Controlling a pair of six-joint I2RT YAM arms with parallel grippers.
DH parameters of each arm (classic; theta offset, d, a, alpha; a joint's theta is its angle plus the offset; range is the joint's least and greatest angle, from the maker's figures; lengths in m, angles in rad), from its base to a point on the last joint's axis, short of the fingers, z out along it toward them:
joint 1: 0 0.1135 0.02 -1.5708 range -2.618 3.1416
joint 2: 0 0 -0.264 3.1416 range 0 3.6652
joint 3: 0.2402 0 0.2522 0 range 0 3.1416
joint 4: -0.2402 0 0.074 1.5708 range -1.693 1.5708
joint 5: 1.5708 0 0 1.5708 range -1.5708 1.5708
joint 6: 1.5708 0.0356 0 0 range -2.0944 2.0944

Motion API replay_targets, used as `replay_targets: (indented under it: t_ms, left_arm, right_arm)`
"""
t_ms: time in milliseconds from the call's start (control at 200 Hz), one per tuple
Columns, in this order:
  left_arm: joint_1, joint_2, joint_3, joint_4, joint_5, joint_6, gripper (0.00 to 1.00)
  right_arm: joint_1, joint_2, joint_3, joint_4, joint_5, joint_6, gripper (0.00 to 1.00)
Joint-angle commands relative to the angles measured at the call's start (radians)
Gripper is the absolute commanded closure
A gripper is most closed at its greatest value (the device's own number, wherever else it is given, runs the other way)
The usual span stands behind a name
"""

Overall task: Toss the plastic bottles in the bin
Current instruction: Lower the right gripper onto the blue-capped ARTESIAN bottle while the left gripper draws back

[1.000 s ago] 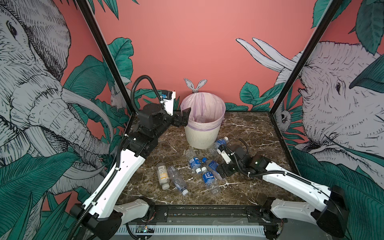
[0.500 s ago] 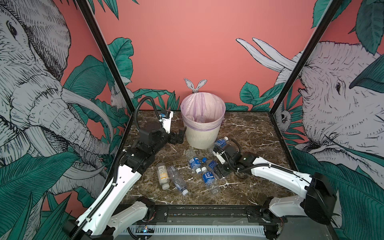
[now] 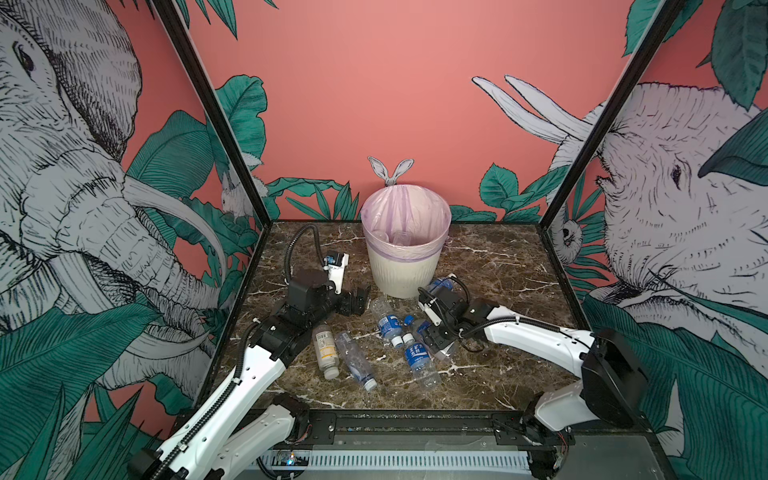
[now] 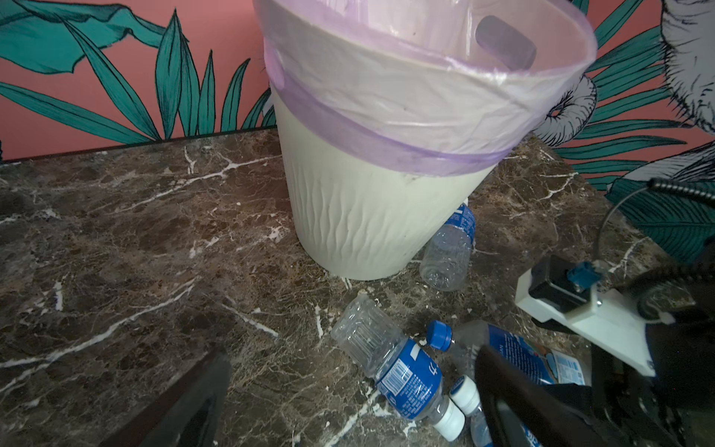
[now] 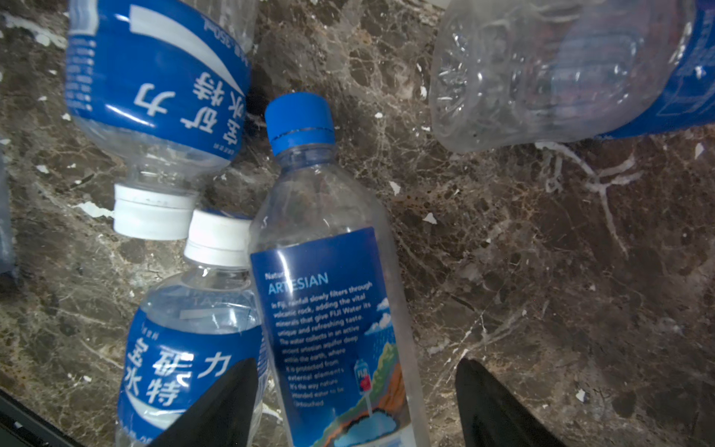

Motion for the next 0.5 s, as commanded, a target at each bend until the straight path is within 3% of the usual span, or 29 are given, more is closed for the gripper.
replay_targets:
  t_ms: [0,495]
  left_arm:
    - [0.006,-0.028,-0.051,0.015,0.019,-0.043,0.01]
    - [0.006,-0.032,-0.155,0.061,0.044,-0.096,0.01]
  right_arm:
    - [0.004,0.023,0.021,0.003,0.018,-0.006,0.19]
    - [-0.033,0.093,0.04,-0.004,0.012,0.002,0.2]
